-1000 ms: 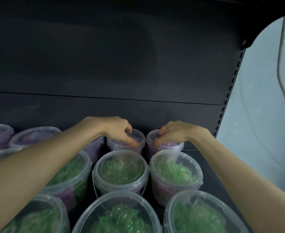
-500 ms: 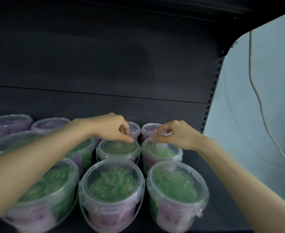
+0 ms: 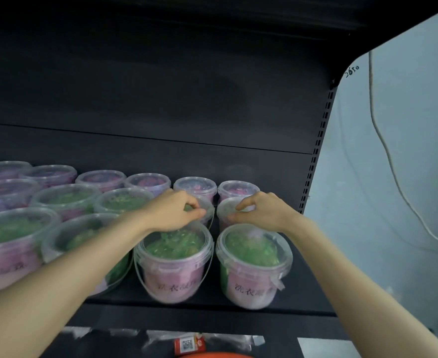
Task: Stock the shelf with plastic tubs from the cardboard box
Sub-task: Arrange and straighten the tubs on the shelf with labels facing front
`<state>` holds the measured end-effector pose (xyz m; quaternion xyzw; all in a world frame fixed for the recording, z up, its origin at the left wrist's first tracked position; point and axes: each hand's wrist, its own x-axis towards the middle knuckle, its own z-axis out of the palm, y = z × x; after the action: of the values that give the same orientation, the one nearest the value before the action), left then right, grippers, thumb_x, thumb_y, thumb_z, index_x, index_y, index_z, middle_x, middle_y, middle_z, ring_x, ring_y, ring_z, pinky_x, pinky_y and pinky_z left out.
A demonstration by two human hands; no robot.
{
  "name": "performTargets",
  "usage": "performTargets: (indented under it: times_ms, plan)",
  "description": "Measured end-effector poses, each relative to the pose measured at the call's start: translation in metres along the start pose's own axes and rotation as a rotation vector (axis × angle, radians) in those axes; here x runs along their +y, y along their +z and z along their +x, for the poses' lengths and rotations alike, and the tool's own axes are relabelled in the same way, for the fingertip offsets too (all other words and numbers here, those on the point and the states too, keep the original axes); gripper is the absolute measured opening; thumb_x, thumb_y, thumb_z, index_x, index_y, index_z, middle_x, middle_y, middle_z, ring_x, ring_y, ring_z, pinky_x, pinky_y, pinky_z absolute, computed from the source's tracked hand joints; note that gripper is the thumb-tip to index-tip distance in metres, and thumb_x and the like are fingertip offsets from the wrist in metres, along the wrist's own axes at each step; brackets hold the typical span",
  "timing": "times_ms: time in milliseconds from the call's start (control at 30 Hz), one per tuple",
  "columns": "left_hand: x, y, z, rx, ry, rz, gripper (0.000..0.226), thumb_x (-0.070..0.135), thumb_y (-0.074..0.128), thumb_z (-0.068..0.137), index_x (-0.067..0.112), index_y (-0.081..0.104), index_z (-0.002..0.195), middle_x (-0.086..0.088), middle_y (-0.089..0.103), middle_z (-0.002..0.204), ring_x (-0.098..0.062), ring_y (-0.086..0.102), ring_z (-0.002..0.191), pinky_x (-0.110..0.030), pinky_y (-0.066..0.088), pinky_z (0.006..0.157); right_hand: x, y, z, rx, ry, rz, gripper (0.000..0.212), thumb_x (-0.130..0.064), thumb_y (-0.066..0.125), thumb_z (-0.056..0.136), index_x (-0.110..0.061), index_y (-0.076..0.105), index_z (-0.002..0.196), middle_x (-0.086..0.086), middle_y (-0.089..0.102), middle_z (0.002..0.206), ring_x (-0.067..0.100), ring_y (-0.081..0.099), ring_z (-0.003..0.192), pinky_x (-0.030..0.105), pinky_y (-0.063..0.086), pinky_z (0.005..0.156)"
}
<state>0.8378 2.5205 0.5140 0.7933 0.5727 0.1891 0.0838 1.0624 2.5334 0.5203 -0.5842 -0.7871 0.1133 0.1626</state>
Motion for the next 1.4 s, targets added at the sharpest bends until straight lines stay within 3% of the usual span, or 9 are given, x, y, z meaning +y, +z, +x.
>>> performTargets:
  times_ms: [267,433,600,700,867,967,1133,1267,1400]
  plan:
    - [0.002,0.005,-0.01,-0.05,0.035,-0.065,0.035,0.044,0.042,0.096,0.025,0.062,0.116,-0.011,0.068,0.108,-0.026,0.063,0.1,-0.044,0.048,0.091,-0.006,0.003,-0.015,0.027,0.013,0.051,0.05,-0.053,0.056,0.085,-0.025,0.058,0.126,0.001,0.055,0.133,0.022,0.052,0.118,0.028,0.042,0.088]
    - [0.008,0.003,-0.048,0.136,0.074,-0.072,0.036,0.053,0.042,0.09,0.03,0.063,0.109,0.012,0.064,0.107,-0.012,0.062,0.093,-0.037,0.05,0.084,-0.011,0.009,-0.059,0.124,-0.071,0.109,0.049,-0.053,0.059,0.084,-0.023,0.059,0.123,-0.002,0.059,0.128,0.02,0.051,0.12,0.024,0.038,0.086]
    - [0.006,0.019,-0.104,0.294,0.143,-0.08,0.068,0.075,0.029,0.079,0.028,0.062,0.115,0.013,0.056,0.122,-0.008,0.047,0.116,-0.033,0.035,0.101,-0.02,0.023,-0.108,0.251,-0.217,0.19,0.04,-0.054,0.066,0.077,-0.033,0.066,0.11,-0.031,0.051,0.104,-0.011,0.032,0.108,0.024,0.026,0.095]
    - [0.007,0.031,-0.112,0.321,0.184,0.072,0.075,0.077,0.024,0.078,0.029,0.055,0.126,0.012,0.05,0.135,-0.009,0.038,0.127,-0.032,0.019,0.107,-0.024,0.03,-0.116,0.283,-0.186,0.093,0.046,-0.063,0.064,0.069,-0.041,0.065,0.109,-0.019,0.056,0.12,0.007,0.036,0.114,0.035,0.033,0.1]
    - [0.008,0.036,-0.105,0.388,0.227,-0.035,0.069,0.073,0.031,0.076,0.028,0.062,0.119,0.011,0.057,0.125,-0.012,0.041,0.12,-0.036,0.028,0.105,-0.023,0.029,-0.115,0.307,-0.2,0.222,0.04,-0.052,0.073,0.068,-0.036,0.07,0.104,-0.03,0.057,0.111,-0.014,0.032,0.101,0.033,0.035,0.102]
    - [0.007,0.047,-0.108,0.553,0.263,-0.138,0.06,0.065,0.045,0.078,0.021,0.067,0.112,0.002,0.055,0.12,-0.019,0.04,0.116,-0.043,0.033,0.101,-0.022,0.039,-0.117,0.387,-0.172,0.251,0.041,-0.048,0.078,0.066,-0.039,0.068,0.105,-0.018,0.05,0.129,0.005,0.026,0.124,0.028,0.026,0.108]
    - [0.011,0.087,-0.127,0.682,0.193,-0.378,0.083,0.045,0.073,0.072,0.022,0.028,0.139,-0.013,0.015,0.15,-0.019,0.008,0.141,-0.038,0.019,0.111,-0.015,0.075,-0.136,0.503,-0.029,0.566,0.104,-0.044,0.083,0.062,-0.034,0.021,0.145,-0.011,0.013,0.15,0.007,0.017,0.139,0.029,0.025,0.11]
    - [0.014,0.106,-0.136,0.761,0.125,-0.45,0.11,0.022,0.081,0.07,0.02,0.003,0.147,-0.017,0.0,0.154,-0.008,-0.006,0.143,-0.034,0.017,0.113,-0.012,0.098,-0.144,0.497,0.112,0.624,0.126,-0.06,0.08,0.049,-0.05,-0.007,0.14,-0.027,0.042,0.127,-0.01,0.05,0.107,0.02,0.041,0.09]
    - [0.016,0.108,-0.14,0.757,0.064,-0.439,0.112,0.021,0.079,0.072,0.022,-0.004,0.146,-0.016,0.003,0.156,0.0,-0.002,0.138,-0.036,0.027,0.107,-0.013,0.1,-0.142,0.528,0.158,0.589,0.126,-0.065,0.078,0.047,-0.053,-0.01,0.137,-0.02,0.045,0.132,0.001,0.05,0.106,0.022,0.039,0.086]
